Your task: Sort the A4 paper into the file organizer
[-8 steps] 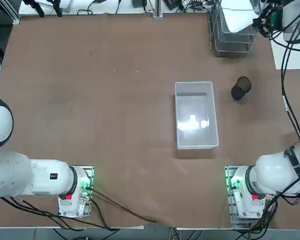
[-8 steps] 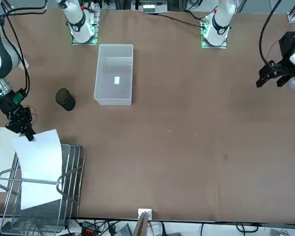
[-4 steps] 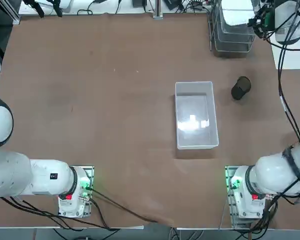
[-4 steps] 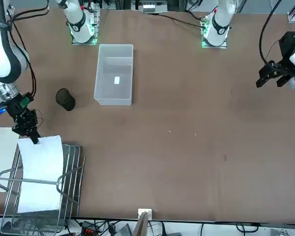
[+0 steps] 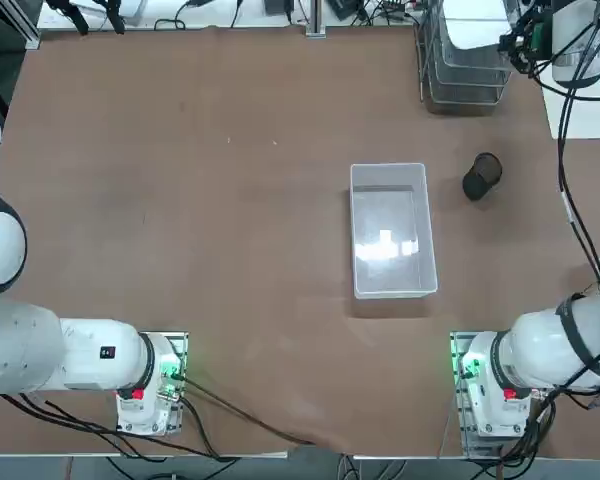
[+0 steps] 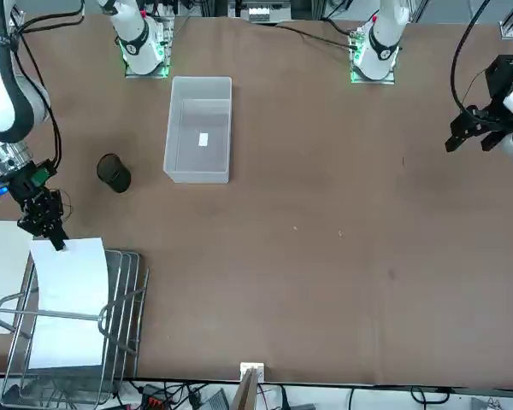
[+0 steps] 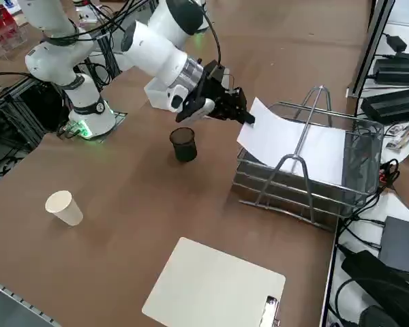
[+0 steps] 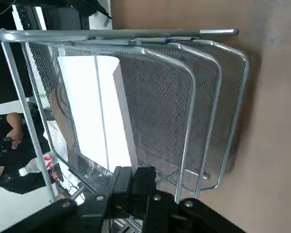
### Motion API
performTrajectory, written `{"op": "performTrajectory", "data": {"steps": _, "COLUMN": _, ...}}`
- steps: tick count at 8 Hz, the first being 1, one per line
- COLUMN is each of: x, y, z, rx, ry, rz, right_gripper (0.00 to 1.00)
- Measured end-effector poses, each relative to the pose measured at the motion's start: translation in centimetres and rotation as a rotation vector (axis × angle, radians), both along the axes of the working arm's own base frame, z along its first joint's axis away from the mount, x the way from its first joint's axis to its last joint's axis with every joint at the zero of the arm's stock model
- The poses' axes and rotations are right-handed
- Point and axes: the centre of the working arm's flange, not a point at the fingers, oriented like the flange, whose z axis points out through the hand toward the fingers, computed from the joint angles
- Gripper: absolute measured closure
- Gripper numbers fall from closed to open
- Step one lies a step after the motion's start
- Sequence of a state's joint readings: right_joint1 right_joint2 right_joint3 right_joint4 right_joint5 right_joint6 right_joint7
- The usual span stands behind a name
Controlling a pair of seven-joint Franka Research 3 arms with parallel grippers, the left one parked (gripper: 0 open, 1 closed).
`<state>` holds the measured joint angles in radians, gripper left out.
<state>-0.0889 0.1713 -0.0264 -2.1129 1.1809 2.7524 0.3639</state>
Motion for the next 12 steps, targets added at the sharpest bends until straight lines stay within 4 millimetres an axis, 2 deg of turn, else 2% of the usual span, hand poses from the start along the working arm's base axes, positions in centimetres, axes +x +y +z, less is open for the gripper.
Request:
{"op": "performTrajectory", "data": {"steps": 7, "x": 0.2, "y": -0.1, "z": -2.6, "rx": 0.01, "ry": 0.019, "rz": -0.033, "right_gripper": 0.98}}
{"op": "performTrajectory", "data": {"steps": 12, "x": 0.9, "y": 0.4, "z": -2.6, "rx": 0.027, "ry": 0.005, "rz": -0.039, "right_gripper": 0.98}}
